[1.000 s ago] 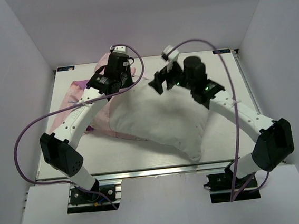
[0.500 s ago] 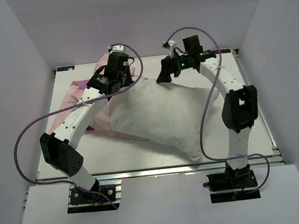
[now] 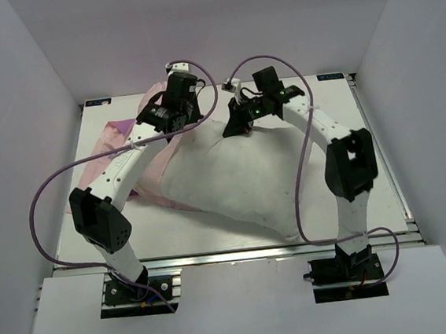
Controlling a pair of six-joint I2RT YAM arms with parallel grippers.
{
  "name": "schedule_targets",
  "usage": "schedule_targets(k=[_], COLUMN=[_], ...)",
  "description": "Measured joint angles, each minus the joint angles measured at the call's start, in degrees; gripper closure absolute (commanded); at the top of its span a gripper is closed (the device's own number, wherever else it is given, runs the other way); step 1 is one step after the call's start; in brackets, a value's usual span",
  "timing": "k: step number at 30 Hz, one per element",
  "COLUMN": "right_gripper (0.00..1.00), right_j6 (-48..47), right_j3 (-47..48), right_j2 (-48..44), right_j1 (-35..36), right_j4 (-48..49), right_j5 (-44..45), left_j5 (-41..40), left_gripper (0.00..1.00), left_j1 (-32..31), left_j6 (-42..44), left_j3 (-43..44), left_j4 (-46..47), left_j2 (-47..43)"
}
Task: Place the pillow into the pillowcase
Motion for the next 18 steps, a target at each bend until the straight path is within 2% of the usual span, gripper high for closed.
schedule_targets(k=[2, 5, 9, 12, 18], right_gripper=[1.00, 1.00, 1.00, 1.00, 1.00], right_j6=[1.88, 4.70, 11.80, 15.13, 19.26], right_j3=[-8.35, -24.57, -33.73, -37.97, -39.69], right_j2=[-6.49, -20.92, -32.22, -34.42, -27.36], right_j1=[1.22, 3.96, 7.32, 8.81, 10.08], right_j4=[8.20, 21.75, 36.63, 47.67, 56.98], right_j5=[3.21, 8.61, 12.07, 16.11, 24.98], left_j5=[0.31, 2.03, 8.41, 13.53, 18.12], left_gripper=[1.00, 1.00, 1.00, 1.00, 1.00], left_j1=[0.04, 0.07, 0.07, -0.22, -3.80], left_j6=[-0.15, -0.83, -2.01, -2.99, -4.28], left_j3=[1.11, 2.32, 3.67, 2.67, -7.02], left_j4=[-0.04, -0.04, 1.25, 4.02, 9.62], left_j2=[0.70, 1.07, 0.85, -0.26, -7.30])
